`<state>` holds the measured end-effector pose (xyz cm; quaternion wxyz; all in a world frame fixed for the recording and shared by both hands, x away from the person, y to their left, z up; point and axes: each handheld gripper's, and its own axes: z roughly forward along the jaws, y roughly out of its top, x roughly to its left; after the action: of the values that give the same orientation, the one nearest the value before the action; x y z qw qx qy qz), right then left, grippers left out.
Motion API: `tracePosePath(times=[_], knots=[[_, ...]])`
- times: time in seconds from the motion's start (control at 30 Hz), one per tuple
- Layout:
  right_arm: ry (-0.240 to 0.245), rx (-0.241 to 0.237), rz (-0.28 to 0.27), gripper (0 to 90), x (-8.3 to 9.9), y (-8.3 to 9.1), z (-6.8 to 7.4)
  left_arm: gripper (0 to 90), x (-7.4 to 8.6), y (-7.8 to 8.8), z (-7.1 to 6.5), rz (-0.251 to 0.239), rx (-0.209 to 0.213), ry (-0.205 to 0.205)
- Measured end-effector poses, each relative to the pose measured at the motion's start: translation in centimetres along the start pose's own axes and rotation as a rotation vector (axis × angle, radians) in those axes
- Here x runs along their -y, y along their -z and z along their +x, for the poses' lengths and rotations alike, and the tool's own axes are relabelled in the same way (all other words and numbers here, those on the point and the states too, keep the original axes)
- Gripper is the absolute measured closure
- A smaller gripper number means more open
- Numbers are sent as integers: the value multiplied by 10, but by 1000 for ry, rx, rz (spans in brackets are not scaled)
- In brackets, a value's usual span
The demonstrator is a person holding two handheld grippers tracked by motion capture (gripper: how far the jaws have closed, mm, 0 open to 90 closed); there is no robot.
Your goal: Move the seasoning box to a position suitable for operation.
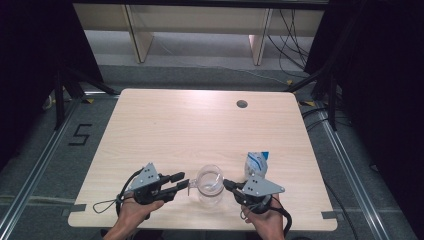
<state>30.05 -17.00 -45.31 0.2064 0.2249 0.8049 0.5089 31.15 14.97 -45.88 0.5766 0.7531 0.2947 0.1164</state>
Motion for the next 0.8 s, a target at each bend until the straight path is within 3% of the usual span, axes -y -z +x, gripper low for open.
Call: tracePosePath(times=[0.17,0.37,0.5,0.73,0.8], knots=[[-1,6,-9,900,-5,-1,2,496,9,8,3,35,-23,17],[21,3,-30,900,-14,-2,6,387,15,12,6,78,-53,-20],[39,3,-48,900,-20,-3,10,340,21,12,4,128,-63,-39],[46,-9,-67,900,-27,-8,18,313,28,11,6,155,-62,-43],[70,-26,-69,900,-31,-11,21,312,30,11,8,169,-62,-42]])
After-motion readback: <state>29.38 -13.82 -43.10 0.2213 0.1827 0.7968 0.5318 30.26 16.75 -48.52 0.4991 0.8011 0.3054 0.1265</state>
